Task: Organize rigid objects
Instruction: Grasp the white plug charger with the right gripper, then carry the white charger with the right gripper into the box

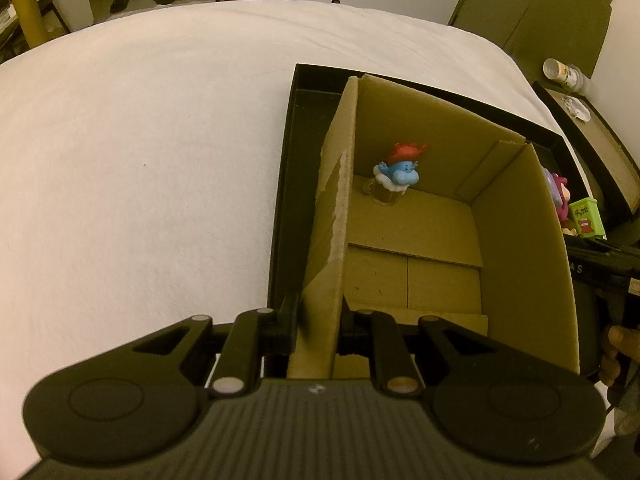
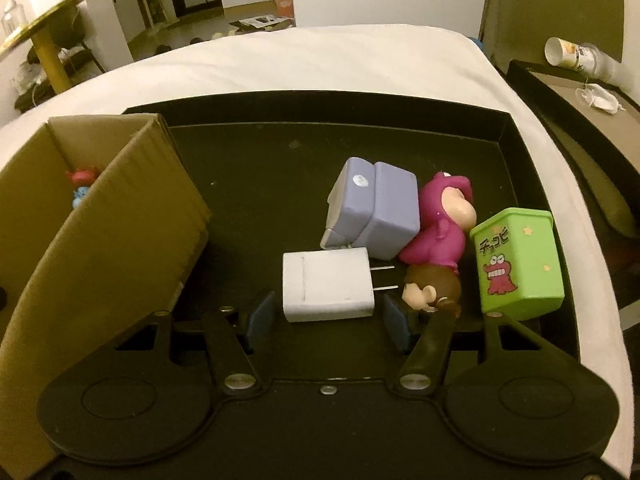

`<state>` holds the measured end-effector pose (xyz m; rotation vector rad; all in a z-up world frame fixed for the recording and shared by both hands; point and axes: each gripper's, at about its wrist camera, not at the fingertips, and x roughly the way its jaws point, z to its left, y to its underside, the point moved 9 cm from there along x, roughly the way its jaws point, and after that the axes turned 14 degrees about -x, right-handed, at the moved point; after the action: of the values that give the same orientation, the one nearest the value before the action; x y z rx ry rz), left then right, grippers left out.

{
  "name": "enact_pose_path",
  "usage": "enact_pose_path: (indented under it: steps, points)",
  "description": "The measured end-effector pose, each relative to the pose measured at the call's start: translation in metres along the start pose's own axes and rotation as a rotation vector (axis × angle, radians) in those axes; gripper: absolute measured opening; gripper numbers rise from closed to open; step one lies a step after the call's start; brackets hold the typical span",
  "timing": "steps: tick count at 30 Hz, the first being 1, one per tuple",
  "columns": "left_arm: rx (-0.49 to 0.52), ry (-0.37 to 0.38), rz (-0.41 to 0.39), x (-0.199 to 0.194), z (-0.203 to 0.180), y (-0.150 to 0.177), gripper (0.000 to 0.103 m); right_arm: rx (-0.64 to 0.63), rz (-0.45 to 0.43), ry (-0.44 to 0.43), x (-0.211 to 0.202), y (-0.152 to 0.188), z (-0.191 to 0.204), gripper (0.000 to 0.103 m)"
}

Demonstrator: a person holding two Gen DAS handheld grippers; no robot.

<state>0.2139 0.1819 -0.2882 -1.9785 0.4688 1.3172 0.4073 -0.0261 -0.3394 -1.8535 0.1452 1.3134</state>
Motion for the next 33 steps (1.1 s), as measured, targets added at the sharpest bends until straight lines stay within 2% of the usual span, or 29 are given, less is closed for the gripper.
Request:
enact_pose_path:
  steps: [1,3,11,14,26,33]
  points:
    - [-0.003,0.001,0.000,0.000,0.000,0.000,0.015,-0.006,0.001,0.007,0.000,-0.001,0.000,0.047]
    - [-0.004,0.001,0.001,0.001,0.001,0.000,0.015,-0.016,0.003,0.007,-0.002,-0.001,0.001,0.046]
    - [-0.004,0.001,0.000,0.001,0.001,-0.001,0.015,-0.111,-0.033,-0.004,-0.030,-0.006,0.018,0.046]
    - [-0.001,-0.001,0.000,0.001,0.000,0.000,0.015,-0.096,-0.048,-0.029,-0.040,-0.011,0.020,0.046]
    - [0.008,-0.009,0.003,0.002,-0.002,0.000,0.015,-0.166,-0.114,-0.060,-0.078,-0.049,0.035,0.046]
    - [0.010,-0.011,0.005,0.003,-0.003,0.001,0.015,-0.174,-0.129,-0.098,-0.089,-0.057,0.043,0.046]
